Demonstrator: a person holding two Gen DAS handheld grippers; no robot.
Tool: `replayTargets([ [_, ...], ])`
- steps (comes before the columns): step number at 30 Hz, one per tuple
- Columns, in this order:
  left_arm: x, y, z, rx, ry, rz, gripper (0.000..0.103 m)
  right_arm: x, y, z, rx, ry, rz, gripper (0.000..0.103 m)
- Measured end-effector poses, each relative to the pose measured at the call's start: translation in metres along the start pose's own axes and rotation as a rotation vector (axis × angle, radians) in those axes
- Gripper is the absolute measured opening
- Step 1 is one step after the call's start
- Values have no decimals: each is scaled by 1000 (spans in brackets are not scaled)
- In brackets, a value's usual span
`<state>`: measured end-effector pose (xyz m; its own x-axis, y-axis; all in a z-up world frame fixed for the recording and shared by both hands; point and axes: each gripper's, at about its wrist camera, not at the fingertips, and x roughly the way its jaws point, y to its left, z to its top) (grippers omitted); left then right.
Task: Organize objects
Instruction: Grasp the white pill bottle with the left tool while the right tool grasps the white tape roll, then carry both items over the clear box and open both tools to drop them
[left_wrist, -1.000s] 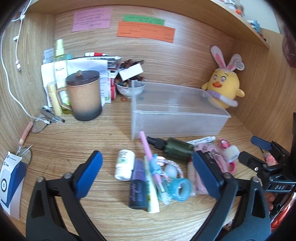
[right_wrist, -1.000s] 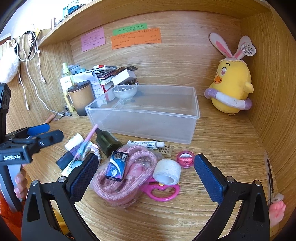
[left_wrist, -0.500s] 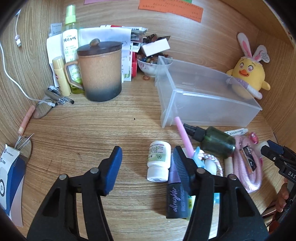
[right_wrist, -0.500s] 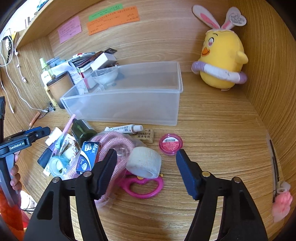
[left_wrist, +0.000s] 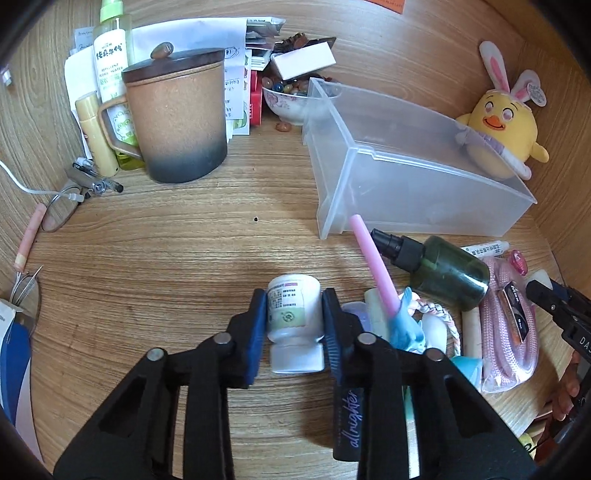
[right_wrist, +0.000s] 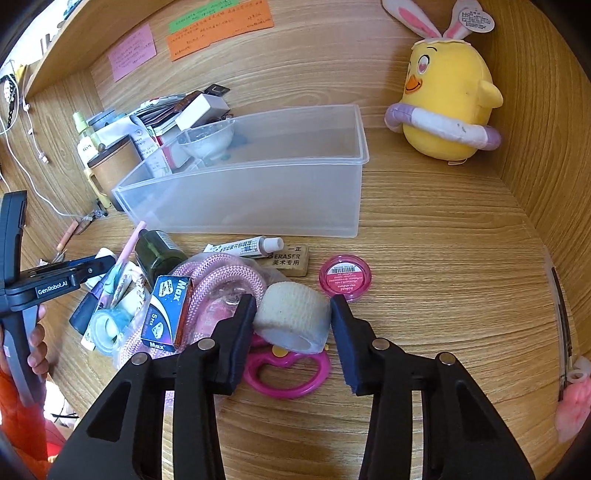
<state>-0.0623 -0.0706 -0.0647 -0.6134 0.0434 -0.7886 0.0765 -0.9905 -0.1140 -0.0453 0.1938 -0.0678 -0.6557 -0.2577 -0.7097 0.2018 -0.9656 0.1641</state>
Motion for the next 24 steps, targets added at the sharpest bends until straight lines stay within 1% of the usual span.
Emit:
replayTargets([
  [6, -10, 1, 1, -7, -36, 14, 29, -6, -2, 3, 7, -24, -6, 38],
  [11, -32, -6, 14, 13, -111, 11, 29, -17, -4, 14, 5, -68, 1, 38],
  [16, -50, -19, 34, 45, -188, -3, 29, -30, -1, 34, -18, -133, 4, 38],
  [20, -58, -27, 49, 69, -225, -27, 29, -36, 4, 52, -44, -177, -15, 38],
  [24, -61, -36, 64, 97, -256, -33, 29, -38, 9, 70, -54, -208, -8, 38],
])
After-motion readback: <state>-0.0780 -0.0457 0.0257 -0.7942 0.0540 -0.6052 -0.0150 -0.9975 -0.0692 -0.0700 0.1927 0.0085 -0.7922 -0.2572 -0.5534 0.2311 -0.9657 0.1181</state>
